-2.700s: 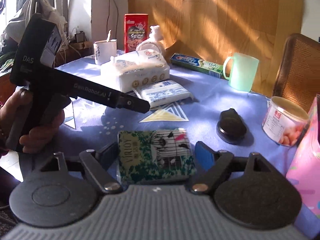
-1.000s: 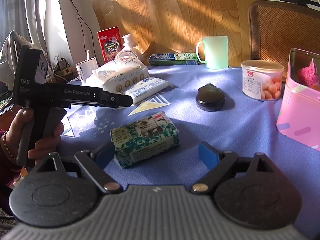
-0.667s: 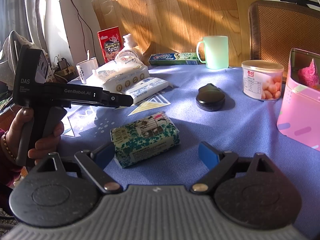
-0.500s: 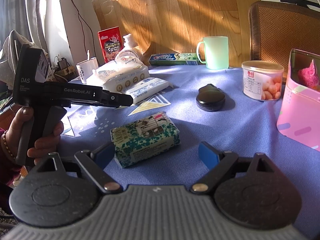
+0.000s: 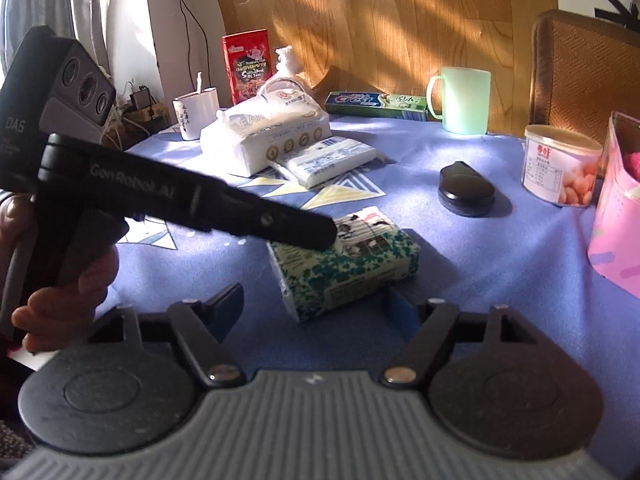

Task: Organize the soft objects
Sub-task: 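Carry the soap box into the pink tin and open the right gripper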

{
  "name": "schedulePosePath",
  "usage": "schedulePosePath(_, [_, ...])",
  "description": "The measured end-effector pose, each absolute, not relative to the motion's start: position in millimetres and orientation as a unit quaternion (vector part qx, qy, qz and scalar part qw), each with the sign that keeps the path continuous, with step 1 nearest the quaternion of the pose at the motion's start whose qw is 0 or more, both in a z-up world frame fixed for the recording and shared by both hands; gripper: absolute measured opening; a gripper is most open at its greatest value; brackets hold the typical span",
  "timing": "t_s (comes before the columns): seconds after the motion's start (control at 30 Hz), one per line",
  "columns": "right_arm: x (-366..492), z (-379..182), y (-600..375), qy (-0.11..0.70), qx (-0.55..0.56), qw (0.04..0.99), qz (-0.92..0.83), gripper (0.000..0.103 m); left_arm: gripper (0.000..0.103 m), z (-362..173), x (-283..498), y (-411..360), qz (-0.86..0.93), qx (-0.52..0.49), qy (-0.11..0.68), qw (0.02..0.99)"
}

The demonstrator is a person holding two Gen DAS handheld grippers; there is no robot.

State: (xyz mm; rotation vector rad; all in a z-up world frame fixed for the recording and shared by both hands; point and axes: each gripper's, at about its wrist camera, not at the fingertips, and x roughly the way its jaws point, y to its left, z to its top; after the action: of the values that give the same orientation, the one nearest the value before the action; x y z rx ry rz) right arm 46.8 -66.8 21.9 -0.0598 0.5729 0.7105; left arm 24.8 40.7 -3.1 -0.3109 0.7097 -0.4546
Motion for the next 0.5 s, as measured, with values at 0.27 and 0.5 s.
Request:
schedulePosePath(0.27, [34.1,42.8,-104.8,0.193,-0.015,0.946,0.260,0.046,0.049,41.1,35.4,-9.8,-0.263,-0.094,0.294,0.914])
schedulePosePath(0.5, [38.3,67.7,-177.0,0.137,0.004,0.980,0.144,0.046,0.049,83.9,69.4,-99.1,-0.334,-0.033,0.241,0.911])
